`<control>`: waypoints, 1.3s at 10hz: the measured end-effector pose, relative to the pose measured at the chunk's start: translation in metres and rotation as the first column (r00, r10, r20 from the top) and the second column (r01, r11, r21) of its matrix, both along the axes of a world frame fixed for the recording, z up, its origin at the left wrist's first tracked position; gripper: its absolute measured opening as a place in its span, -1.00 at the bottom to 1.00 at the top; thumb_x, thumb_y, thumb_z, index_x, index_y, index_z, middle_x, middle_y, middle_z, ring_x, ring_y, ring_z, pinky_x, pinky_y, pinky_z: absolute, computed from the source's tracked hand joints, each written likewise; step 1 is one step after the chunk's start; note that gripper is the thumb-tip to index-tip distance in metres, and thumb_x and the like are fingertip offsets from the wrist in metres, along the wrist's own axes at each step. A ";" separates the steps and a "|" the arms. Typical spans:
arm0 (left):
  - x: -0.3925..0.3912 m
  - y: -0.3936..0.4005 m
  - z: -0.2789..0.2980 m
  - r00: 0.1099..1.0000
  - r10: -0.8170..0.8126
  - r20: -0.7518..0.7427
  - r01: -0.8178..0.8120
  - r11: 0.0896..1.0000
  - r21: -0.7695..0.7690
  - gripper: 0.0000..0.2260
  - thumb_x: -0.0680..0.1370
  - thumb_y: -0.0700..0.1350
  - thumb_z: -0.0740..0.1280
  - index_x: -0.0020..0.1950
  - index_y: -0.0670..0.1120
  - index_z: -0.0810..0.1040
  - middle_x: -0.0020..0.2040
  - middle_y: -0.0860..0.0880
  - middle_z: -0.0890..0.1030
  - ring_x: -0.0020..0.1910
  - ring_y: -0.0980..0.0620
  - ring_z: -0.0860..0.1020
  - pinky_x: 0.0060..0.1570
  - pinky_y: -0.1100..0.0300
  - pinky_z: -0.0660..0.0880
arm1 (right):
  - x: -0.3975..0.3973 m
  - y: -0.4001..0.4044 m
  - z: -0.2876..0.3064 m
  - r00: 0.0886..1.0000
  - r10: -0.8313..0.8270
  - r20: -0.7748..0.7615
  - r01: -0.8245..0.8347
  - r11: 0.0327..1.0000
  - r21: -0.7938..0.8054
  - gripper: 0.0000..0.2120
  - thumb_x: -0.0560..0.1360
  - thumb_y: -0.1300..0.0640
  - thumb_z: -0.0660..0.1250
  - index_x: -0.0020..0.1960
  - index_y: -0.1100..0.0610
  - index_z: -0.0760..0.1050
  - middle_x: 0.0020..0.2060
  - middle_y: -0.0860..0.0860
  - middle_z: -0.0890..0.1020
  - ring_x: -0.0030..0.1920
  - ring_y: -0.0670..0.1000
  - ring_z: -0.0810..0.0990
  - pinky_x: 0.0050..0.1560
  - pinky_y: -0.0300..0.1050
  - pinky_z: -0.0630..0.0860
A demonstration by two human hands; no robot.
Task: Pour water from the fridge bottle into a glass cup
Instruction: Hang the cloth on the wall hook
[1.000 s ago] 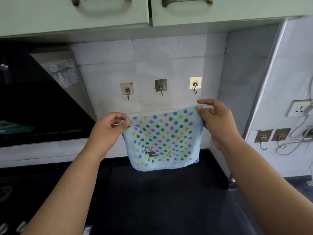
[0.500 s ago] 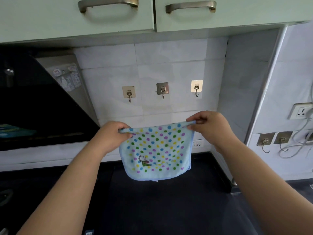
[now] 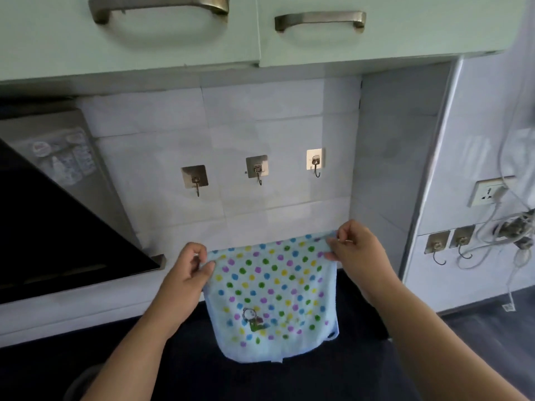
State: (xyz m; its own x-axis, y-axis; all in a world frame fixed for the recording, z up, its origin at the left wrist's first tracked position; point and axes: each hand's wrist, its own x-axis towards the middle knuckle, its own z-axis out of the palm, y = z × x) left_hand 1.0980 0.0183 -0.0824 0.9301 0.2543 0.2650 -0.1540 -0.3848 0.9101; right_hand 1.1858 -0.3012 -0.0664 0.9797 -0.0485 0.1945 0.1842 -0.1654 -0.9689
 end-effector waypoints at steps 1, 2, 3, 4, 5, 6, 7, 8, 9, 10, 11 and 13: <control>0.013 0.004 -0.017 0.998 -0.033 -0.046 0.038 0.995 0.096 -0.66 0.67 -0.33 0.24 -0.22 0.01 0.52 -0.22 0.14 0.57 -0.13 0.06 0.55 -0.08 0.11 0.45 | 0.006 0.003 -0.020 1.000 0.011 -0.023 -0.011 1.000 -0.022 -0.74 0.51 0.29 0.43 -0.23 -0.02 0.51 -0.19 0.03 0.71 -0.08 0.07 0.74 0.12 0.16 0.68; 0.024 0.004 -0.026 0.994 -0.032 -0.101 0.047 0.988 0.146 -0.53 0.68 -0.35 0.21 -0.20 0.08 0.74 0.02 0.11 0.68 0.06 0.17 0.64 0.08 0.36 0.55 | 0.014 0.008 -0.033 1.000 0.000 -0.026 -0.004 0.989 -0.147 -0.69 0.47 0.30 0.44 -0.18 -0.14 0.67 -0.19 -0.04 0.74 -0.09 0.01 0.72 -0.01 0.00 0.67; 0.042 0.009 -0.031 0.992 0.009 -0.124 0.018 0.977 0.212 -0.48 0.67 -0.35 0.22 -0.20 0.19 0.75 0.09 0.09 0.63 0.11 0.25 0.60 0.05 0.53 0.46 | 0.031 0.012 -0.040 0.999 0.032 -0.036 -0.039 0.978 -0.205 -0.65 0.51 0.31 0.41 -0.08 -0.17 0.70 -0.07 -0.12 0.73 -0.05 -0.11 0.71 -0.03 -0.17 0.64; 0.065 0.011 -0.026 0.997 0.058 -0.054 -0.042 0.965 0.260 -0.57 0.68 -0.26 0.26 -0.05 0.25 0.72 0.13 0.15 0.60 0.13 0.36 0.54 0.08 0.54 0.42 | 0.059 0.019 -0.036 0.997 0.073 0.020 -0.067 0.975 -0.212 -0.68 0.55 0.32 0.39 0.17 -0.04 0.68 0.12 -0.14 0.67 0.03 -0.24 0.64 -0.10 -0.38 0.60; 0.095 0.008 -0.012 0.996 0.092 -0.015 -0.082 0.940 0.331 -0.69 0.60 -0.21 0.41 0.11 0.24 0.62 0.16 0.16 0.49 0.12 0.37 0.50 0.15 0.43 0.43 | 0.094 0.028 -0.024 0.988 0.131 0.081 -0.108 0.964 -0.242 -0.64 0.56 0.26 0.44 0.30 -0.02 0.58 0.24 -0.17 0.54 0.10 -0.20 0.63 0.01 -0.30 0.64; 0.134 0.003 0.010 0.989 0.144 0.017 -0.137 0.895 0.424 -0.61 0.56 -0.21 0.45 0.26 0.19 0.54 0.21 0.13 0.41 0.15 0.25 0.47 0.22 0.35 0.39 | 0.138 0.042 -0.009 0.975 0.181 0.126 -0.131 0.934 -0.332 -0.52 0.53 0.20 0.50 0.40 -0.01 0.48 0.28 -0.14 0.44 0.11 -0.09 0.64 0.11 -0.09 0.68; 0.181 0.006 0.032 0.976 0.203 0.076 -0.214 0.850 0.482 -0.51 0.56 -0.30 0.39 0.39 0.13 0.51 0.26 0.05 0.37 0.22 0.17 0.39 0.31 0.36 0.28 | 0.190 0.058 0.009 0.959 0.188 0.211 -0.084 0.902 -0.425 -0.52 0.54 0.21 0.47 0.43 0.09 0.49 0.32 0.01 0.44 0.11 0.03 0.63 0.17 -0.19 0.55; 0.220 0.010 0.051 0.938 0.284 0.197 -0.342 0.843 0.415 -0.49 0.57 -0.35 0.32 0.43 0.11 0.54 0.26 0.02 0.37 0.21 0.19 0.37 0.32 0.41 0.22 | 0.233 0.073 0.032 0.936 0.136 0.326 0.018 0.904 -0.428 -0.59 0.57 0.25 0.40 0.41 0.13 0.56 0.35 0.10 0.44 0.16 0.08 0.59 0.19 -0.25 0.43; 0.254 0.011 0.060 0.862 0.354 0.364 -0.490 0.765 0.417 -0.48 0.58 -0.38 0.27 0.45 0.06 0.55 0.18 -0.04 0.37 0.09 0.10 0.43 0.24 0.35 0.32 | 0.267 0.088 0.049 0.900 0.081 0.428 0.120 0.899 -0.422 -0.61 0.60 0.31 0.32 0.41 0.17 0.56 0.37 0.11 0.41 0.00 0.06 0.58 0.13 -0.19 0.47; 0.293 0.026 0.042 0.892 0.433 0.128 -0.430 0.727 0.536 -0.51 0.57 -0.32 0.23 0.44 0.05 0.55 0.29 -0.14 0.42 0.22 -0.13 0.52 0.31 0.07 0.47 | 0.293 0.106 0.036 0.972 0.142 0.190 0.012 0.770 -0.638 -0.81 0.59 0.35 0.24 0.12 0.12 0.50 0.25 0.14 0.42 0.03 0.17 0.59 0.02 -0.12 0.46; 0.307 0.018 0.008 0.862 0.375 -0.340 0.008 0.663 0.749 -0.62 0.62 -0.12 0.23 0.44 -0.06 0.53 0.39 -0.17 0.53 0.37 -0.20 0.54 0.24 0.11 0.44 | 0.299 0.122 -0.003 0.975 0.222 -0.033 -0.153 0.553 -0.819 -0.72 0.58 0.29 0.25 0.28 0.26 0.46 0.16 0.15 0.45 0.18 0.23 0.60 0.08 -0.06 0.51; 0.292 -0.018 -0.007 0.883 0.308 -0.354 -0.074 0.836 0.544 -0.64 0.64 -0.07 0.30 0.42 -0.12 0.52 0.35 -0.17 0.59 0.33 -0.17 0.58 0.29 0.07 0.51 | 0.292 0.135 -0.023 0.944 0.320 -0.080 -0.255 0.557 -0.790 -0.65 0.63 0.14 0.25 0.38 0.20 0.52 0.34 0.17 0.50 0.31 0.17 0.54 0.22 -0.10 0.48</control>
